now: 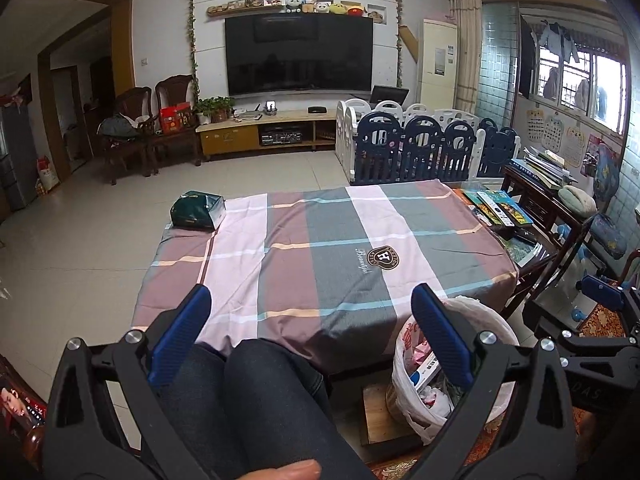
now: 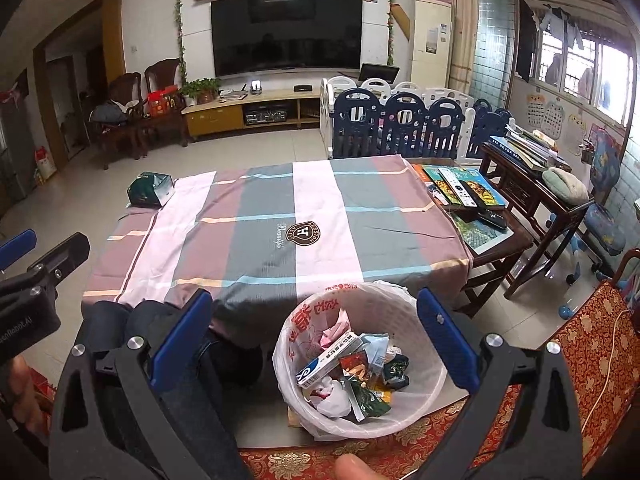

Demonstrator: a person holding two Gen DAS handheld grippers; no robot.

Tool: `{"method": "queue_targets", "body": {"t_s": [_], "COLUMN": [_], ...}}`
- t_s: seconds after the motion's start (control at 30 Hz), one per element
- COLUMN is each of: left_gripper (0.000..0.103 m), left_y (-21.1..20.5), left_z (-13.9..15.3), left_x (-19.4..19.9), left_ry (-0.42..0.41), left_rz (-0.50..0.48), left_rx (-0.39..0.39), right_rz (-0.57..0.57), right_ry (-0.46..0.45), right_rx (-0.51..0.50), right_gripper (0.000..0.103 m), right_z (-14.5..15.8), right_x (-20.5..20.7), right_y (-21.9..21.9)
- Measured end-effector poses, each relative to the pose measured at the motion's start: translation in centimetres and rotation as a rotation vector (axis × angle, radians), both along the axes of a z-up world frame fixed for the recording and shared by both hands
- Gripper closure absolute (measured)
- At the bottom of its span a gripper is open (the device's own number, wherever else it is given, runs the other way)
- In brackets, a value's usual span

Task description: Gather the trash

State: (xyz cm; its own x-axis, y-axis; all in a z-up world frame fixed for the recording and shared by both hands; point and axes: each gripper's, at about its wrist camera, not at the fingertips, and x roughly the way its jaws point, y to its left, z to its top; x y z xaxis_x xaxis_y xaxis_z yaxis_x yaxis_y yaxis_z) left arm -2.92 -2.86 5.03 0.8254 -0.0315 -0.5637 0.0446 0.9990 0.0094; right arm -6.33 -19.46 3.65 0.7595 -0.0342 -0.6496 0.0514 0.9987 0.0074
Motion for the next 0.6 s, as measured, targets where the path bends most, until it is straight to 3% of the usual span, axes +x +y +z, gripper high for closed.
{"method": "queue_targets", "body": {"t_s": [0.6], "left_gripper": [0.003], "left_y": [0.40], "left_z": [-0.09], "left_x": [0.36], "left_ry": [0.022], "left_rz": [0.009], "left_rx": [-0.015], "right_rz": [-0.021], "right_ry": [0.020], "right_rx": [-0.002], "right_gripper": [0.004], "right_z": [-0.18], "right_x": [0.19], "right_y": [-0.07]}}
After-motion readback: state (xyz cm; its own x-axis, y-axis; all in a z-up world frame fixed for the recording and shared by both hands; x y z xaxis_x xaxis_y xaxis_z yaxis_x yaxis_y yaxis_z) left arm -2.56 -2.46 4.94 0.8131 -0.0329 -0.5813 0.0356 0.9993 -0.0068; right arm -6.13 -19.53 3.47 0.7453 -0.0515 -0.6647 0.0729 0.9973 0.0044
